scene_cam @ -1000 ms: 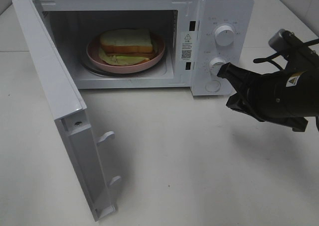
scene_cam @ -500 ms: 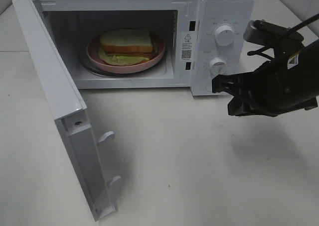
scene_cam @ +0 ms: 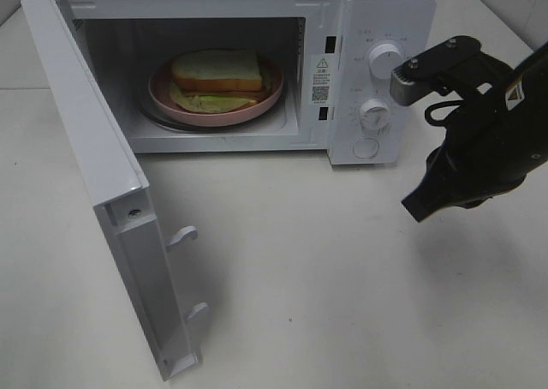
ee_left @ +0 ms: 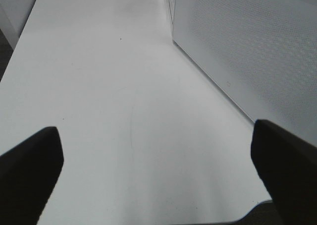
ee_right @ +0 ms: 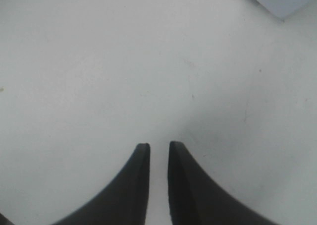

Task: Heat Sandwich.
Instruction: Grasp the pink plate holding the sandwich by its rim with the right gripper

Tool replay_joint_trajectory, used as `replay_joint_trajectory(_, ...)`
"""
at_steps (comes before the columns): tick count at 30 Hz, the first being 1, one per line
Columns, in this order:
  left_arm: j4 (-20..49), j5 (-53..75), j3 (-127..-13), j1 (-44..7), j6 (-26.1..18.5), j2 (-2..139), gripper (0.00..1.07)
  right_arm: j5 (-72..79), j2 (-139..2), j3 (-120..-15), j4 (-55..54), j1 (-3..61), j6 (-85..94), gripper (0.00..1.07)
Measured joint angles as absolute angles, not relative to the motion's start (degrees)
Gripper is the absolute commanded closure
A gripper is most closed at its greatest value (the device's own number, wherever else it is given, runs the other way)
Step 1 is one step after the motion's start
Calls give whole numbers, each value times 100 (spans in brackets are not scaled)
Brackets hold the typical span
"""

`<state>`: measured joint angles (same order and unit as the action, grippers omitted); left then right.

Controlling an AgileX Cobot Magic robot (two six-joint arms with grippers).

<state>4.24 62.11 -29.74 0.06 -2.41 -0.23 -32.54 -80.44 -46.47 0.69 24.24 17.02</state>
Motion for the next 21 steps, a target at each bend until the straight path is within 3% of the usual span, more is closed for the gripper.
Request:
replay_joint_trajectory(10, 424, 6211, -2974, 6, -241, -23, 9, -3254, -8044, -4647, 120, 2424, 5202, 89)
replay_joint_trajectory(17, 424, 6211, -2974, 6, -241, -23, 9, -3226, -8044, -4647, 132, 2424, 6348, 87)
replay_joint_trajectory(21, 424, 6211, -2974, 6, -241, -23, 9, -3105, -8044, -4652, 132, 2424, 6692, 73)
